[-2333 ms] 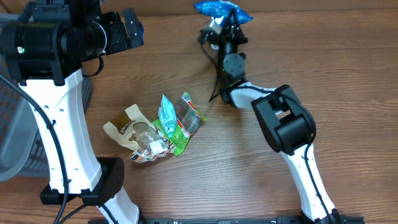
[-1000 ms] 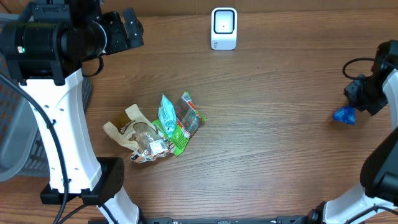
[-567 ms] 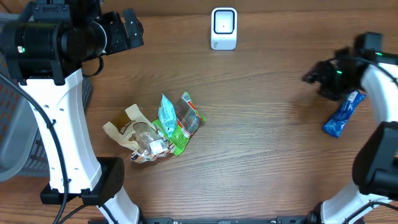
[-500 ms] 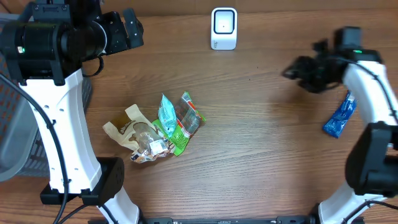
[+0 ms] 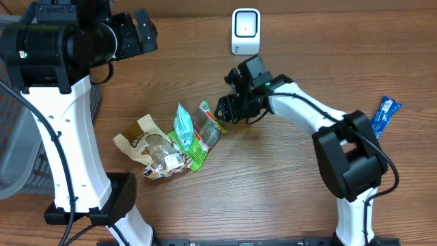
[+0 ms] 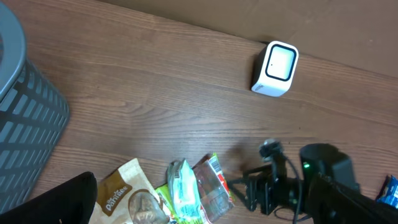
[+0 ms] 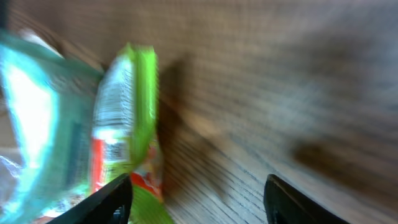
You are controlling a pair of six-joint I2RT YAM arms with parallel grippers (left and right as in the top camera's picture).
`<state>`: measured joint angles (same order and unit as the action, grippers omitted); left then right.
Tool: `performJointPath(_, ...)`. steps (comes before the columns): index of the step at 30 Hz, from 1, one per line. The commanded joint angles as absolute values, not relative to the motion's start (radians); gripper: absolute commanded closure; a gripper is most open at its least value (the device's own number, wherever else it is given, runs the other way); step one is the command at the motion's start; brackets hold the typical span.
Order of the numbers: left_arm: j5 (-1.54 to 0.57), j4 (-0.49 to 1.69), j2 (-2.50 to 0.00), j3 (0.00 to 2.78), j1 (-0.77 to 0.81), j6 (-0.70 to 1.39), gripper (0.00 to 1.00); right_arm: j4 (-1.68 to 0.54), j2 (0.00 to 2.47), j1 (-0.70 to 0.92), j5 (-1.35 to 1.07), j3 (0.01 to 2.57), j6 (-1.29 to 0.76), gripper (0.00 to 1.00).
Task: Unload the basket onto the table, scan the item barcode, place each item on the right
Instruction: 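Reach the right gripper to the green snack packet in the pile, then grasp the green snack packet and pull it out of the pile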
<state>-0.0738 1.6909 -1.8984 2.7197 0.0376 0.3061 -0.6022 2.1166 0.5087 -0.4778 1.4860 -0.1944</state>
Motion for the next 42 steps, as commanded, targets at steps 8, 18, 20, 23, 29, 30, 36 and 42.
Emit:
performJointPath(8,-0.070,1.689,-1.898,2.719,0.039,0.287,0.00,-0.710,2.106,0.530,-0.697,1.505,0.112,0.29)
performJointPath(18,-0.070,1.689,-1.898,2.719,0.039,0.287,0.00,-0.842,2.106,0.449,-0.750,1.683,-0.005,0.14)
performJointPath(20,-0.070,1.689,-1.898,2.719,0.039,0.287,0.00,-0.839,2.117,0.473,-0.686,1.676,-0.020,0.14)
performJointPath(23,-0.070,1.689,-1.898,2.719,0.039,0.287,0.00,-0.835,2.168,0.543,-0.560,1.673,-0.030,0.14)
performJointPath(29,-0.070,1.689,-1.898,2.719,0.039,0.287,0.00,-0.864,2.218,0.611,-0.474,1.673,0.007,0.32)
performJointPath(30,-0.070,1.689,-1.898,2.719,0.039,0.287,0.00,-0.874,2.218,0.611,-0.464,1.673,0.008,0.40)
performJointPath(36,-0.070,1.689,-1.898,2.719,0.039,0.287,0.00,-0.931,2.217,0.592,-0.400,1.643,0.034,0.96)
performJointPath(42,-0.070,1.689,-1.898,2.719,0.039,0.287,0.00,-1.000,2.153,0.469,-0.359,1.645,0.065,0.96)
